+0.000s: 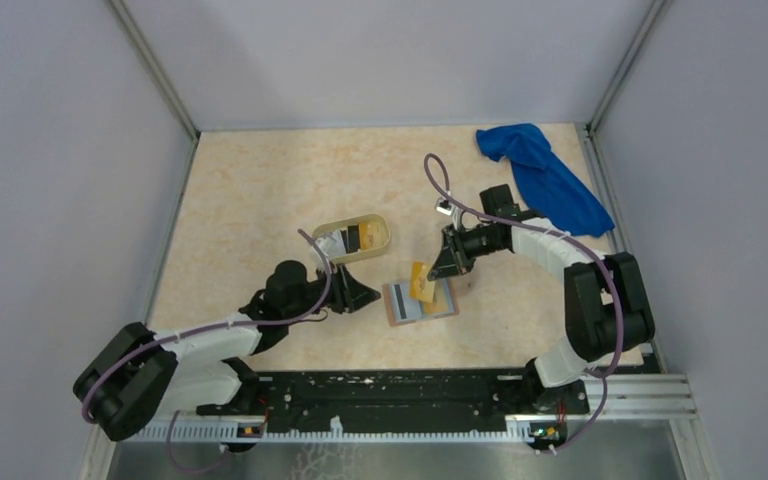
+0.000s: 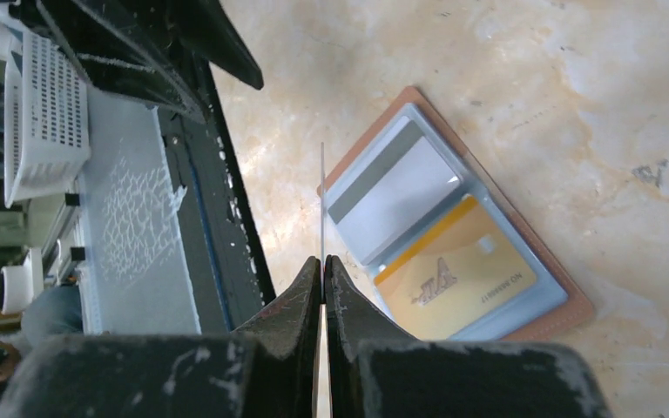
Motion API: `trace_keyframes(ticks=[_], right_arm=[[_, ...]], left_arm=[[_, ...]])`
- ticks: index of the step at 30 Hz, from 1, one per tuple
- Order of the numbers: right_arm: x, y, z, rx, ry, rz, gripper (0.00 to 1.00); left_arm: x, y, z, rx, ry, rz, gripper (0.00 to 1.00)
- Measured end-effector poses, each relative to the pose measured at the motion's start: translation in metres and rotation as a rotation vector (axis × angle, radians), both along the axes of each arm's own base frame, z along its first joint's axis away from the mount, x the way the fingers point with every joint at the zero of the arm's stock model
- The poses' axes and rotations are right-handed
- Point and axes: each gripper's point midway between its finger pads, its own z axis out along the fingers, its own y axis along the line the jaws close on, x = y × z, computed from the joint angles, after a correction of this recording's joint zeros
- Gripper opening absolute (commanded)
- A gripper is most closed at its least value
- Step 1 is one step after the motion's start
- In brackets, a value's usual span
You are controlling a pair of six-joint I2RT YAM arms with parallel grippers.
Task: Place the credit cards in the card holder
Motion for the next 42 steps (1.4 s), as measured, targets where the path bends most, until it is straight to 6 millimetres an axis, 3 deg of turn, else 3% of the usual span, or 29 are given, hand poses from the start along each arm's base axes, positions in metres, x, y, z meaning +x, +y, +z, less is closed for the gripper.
trace_keyframes(ticks=[9, 22, 31, 42], right_arm=[[0.000, -0.014, -0.019, -0.022, 0.079, -0.044, 0.00], [0.008, -0.029, -0.037, -0.036, 0.153, -0.103, 0.00], [0.002, -0.033, -0.054, -0.043, 0.240, -0.103, 0.00], [-0.001, -0.032, -0.055, -0.032, 0.264, -0.093, 0.00]], left_arm=[[-0.002, -0.010, -0.030, 0.114, 0.089, 0.128, 0.61], [0.002, -0.019, -0.070, 0.209, 0.113, 0.206, 0.59], [0.015, -0.024, -0.070, 0.243, 0.131, 0.298, 0.56], [0.023, -0.028, -0.082, 0.308, 0.170, 0.338, 0.47]])
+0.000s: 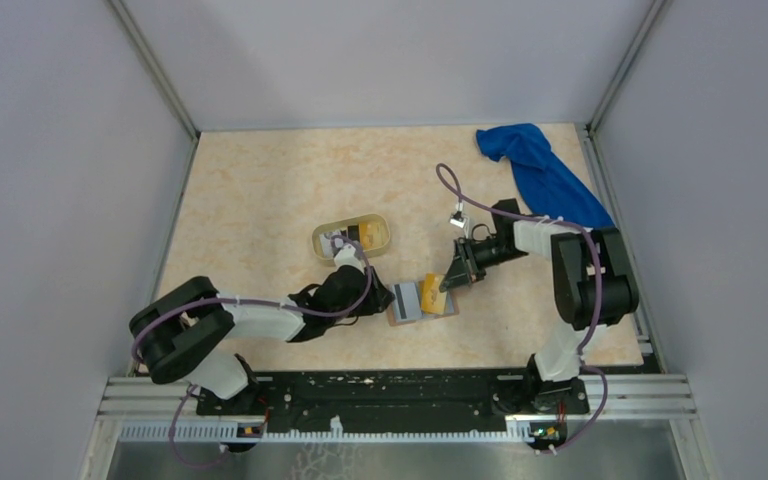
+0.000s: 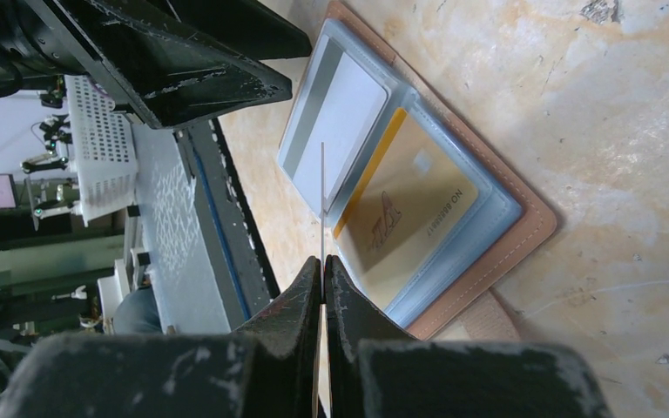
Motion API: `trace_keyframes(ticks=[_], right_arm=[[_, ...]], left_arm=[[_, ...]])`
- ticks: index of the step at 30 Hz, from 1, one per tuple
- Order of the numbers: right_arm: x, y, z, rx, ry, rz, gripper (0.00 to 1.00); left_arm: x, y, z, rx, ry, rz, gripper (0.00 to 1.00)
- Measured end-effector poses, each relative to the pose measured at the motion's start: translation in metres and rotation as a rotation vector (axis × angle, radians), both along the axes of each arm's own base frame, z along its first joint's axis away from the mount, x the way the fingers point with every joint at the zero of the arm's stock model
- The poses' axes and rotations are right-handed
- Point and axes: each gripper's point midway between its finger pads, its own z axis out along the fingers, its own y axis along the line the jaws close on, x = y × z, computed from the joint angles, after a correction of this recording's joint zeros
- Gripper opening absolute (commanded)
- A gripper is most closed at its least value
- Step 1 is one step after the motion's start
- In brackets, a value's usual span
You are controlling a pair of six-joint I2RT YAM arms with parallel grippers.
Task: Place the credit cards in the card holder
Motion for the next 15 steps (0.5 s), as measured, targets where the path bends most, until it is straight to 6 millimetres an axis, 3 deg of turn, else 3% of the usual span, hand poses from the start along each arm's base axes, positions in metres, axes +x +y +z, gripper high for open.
trace_keyframes(ticks=[15], right_arm=[[0.002, 0.001, -0.011, -0.009, 0.040, -0.014, 0.00]], left_arm=[[0.001, 0.000, -0.002, 0.011, 0.006, 0.008, 0.45]])
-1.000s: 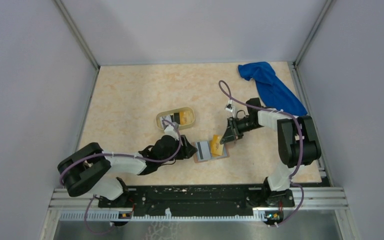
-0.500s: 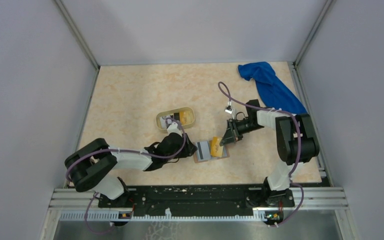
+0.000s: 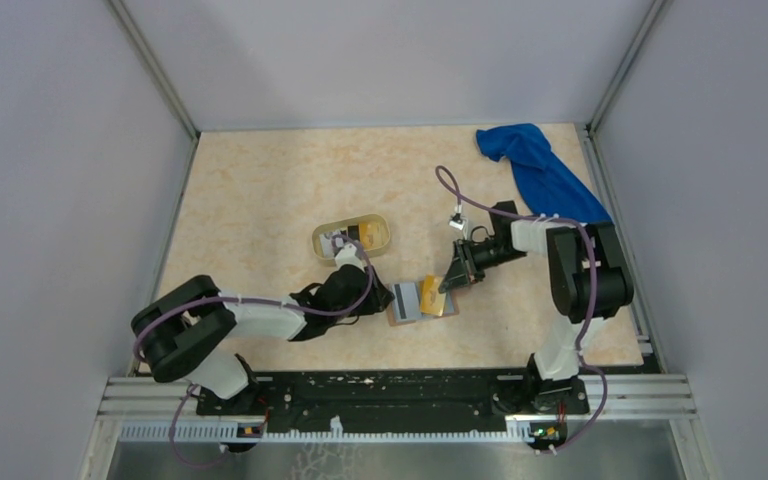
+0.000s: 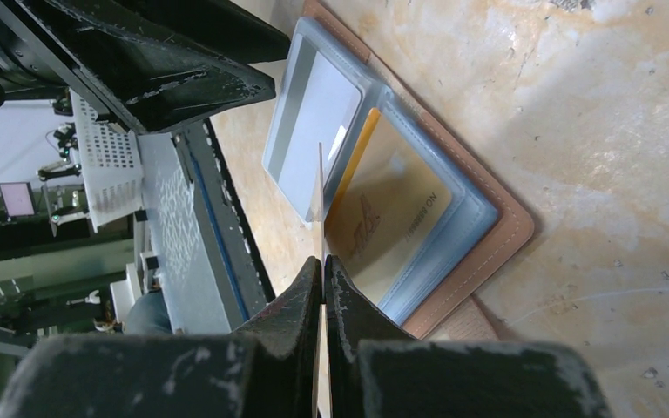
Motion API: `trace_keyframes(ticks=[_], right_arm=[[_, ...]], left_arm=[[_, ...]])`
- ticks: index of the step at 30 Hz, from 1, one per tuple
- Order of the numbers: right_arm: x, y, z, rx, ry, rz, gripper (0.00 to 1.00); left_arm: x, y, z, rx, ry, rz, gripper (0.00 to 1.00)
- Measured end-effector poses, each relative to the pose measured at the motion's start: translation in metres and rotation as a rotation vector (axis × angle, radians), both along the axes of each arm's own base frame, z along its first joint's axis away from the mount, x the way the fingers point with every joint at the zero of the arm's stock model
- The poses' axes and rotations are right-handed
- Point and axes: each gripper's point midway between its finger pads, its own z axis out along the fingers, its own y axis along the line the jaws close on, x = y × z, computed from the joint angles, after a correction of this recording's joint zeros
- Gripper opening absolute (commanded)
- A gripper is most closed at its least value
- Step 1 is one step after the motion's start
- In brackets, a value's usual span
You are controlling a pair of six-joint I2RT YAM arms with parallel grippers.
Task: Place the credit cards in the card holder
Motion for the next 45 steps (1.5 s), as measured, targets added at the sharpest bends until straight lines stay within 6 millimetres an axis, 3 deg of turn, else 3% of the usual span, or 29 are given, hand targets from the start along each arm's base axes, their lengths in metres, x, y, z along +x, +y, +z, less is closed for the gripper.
trace_keyframes(ticks=[14, 32, 38, 45], right_arm=[[-0.004, 0.008, -0.008, 0.010, 0.061, 0.006, 0.00], [-0.009, 0.026, -0.019, 0.020, 0.170, 0.002, 0.00], [0.000, 0.018, -0.019, 0.017, 0.186, -0.056, 0.00], [-0.004, 0.009, -0.021, -0.043, 0.215, -0.129, 0.00]], left_arm=[[0.002, -0.004, -0.001, 0.002, 0.000, -0.005, 0.38], [0.001, -0.006, -0.002, -0.001, 0.000, -0.018, 0.36], [0.001, -0.006, -0.002, -0.001, 0.000, -0.019, 0.36], [0.001, -0.006, -0.002, -0.001, -0.001, -0.019, 0.37]])
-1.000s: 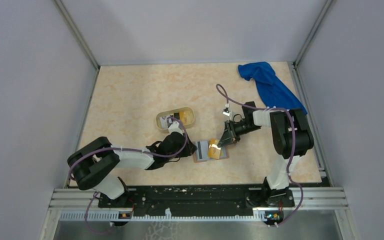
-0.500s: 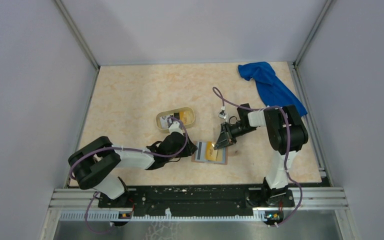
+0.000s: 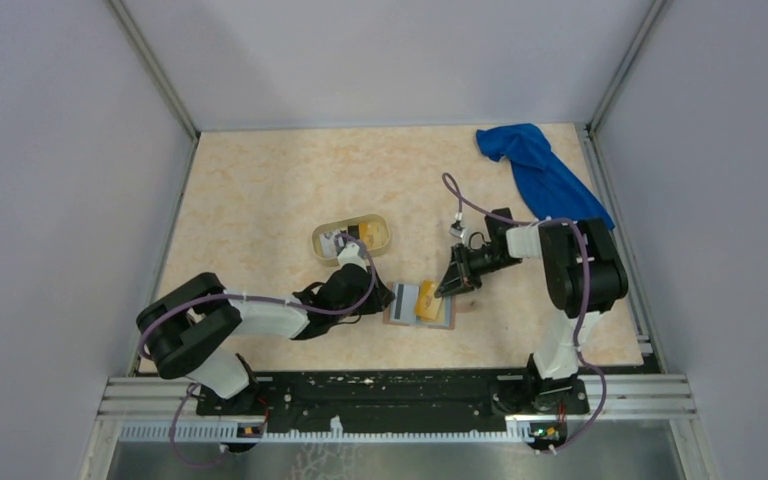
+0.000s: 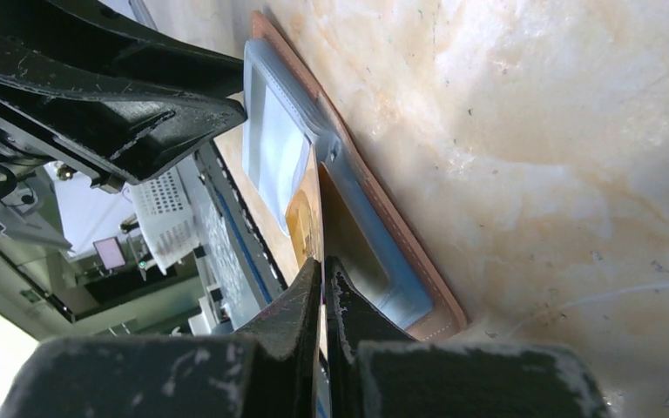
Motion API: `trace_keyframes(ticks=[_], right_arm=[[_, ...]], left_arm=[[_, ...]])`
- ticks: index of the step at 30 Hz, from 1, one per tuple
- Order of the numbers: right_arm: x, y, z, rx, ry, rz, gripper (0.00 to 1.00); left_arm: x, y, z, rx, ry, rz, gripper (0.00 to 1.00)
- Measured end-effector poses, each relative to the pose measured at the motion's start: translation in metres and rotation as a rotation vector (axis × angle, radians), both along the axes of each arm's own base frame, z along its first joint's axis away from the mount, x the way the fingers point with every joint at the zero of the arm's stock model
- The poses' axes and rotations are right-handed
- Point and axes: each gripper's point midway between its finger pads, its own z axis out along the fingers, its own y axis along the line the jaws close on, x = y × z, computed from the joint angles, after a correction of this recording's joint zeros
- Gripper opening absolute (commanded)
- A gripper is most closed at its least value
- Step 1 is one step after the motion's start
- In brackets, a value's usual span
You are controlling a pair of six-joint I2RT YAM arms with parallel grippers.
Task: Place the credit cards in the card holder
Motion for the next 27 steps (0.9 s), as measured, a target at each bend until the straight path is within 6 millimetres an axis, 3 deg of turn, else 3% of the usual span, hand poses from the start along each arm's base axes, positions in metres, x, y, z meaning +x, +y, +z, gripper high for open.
trace_keyframes(ticks=[9, 17, 27], right_arm=[[-0.005, 0.014, 0.000, -0.036, 0.010, 0.010, 0.00], [-0.008, 0.009, 0.000, -0.071, 0.005, -0.082, 0.00], [0.014, -0.002, 0.004, -0.112, -0.072, -0.187, 0.00]], left_arm=[[0.000, 0.000, 0.000, 0.001, -0.001, -0.003, 0.37], [0.000, 0.000, 0.000, 0.002, -0.002, -0.006, 0.36], [-0.001, -0.001, 0.000, 0.002, -0.004, -0.013, 0.37]])
